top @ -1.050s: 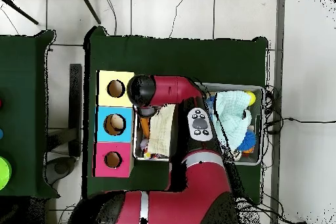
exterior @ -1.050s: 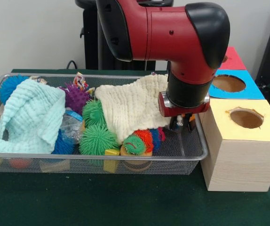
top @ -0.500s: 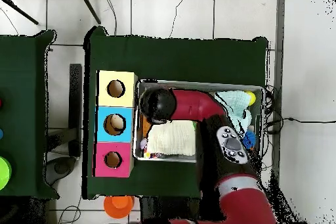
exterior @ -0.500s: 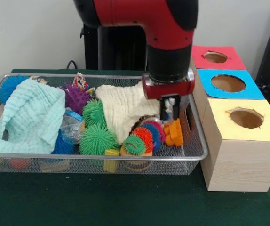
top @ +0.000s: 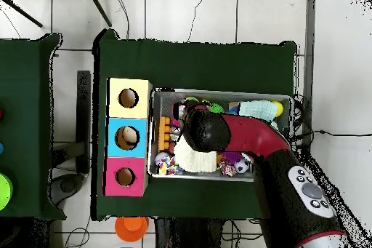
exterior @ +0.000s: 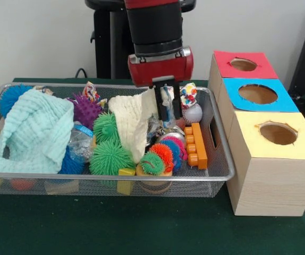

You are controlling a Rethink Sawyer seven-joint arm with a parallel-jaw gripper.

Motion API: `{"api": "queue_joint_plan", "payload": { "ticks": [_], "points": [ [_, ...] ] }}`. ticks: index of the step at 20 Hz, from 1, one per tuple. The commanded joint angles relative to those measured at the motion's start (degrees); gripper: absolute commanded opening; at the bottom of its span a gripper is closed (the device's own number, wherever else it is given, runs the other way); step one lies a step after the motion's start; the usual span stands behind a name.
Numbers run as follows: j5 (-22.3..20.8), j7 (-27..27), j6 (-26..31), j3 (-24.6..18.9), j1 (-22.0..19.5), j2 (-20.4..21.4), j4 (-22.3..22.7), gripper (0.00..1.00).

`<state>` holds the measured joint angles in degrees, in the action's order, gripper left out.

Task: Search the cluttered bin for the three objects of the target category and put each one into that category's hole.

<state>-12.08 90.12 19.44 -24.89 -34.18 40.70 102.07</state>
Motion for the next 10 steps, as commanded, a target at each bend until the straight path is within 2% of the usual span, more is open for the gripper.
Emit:
{"api": "queue_joint_plan", "payload": {
  "ticks": [1,4,10],
  "points": [
    [-3.27,-0.84,-6.72,-16.53,-5.13,0.09,11.26,0.00],
    [-3.77,0.88,-9.42,-20.34,-7.40,-1.73,12.36,0.00],
    [-4.33,1.80,-9.78,-25.52,-10.62,-5.66,13.32,0.00]
  ]
}}
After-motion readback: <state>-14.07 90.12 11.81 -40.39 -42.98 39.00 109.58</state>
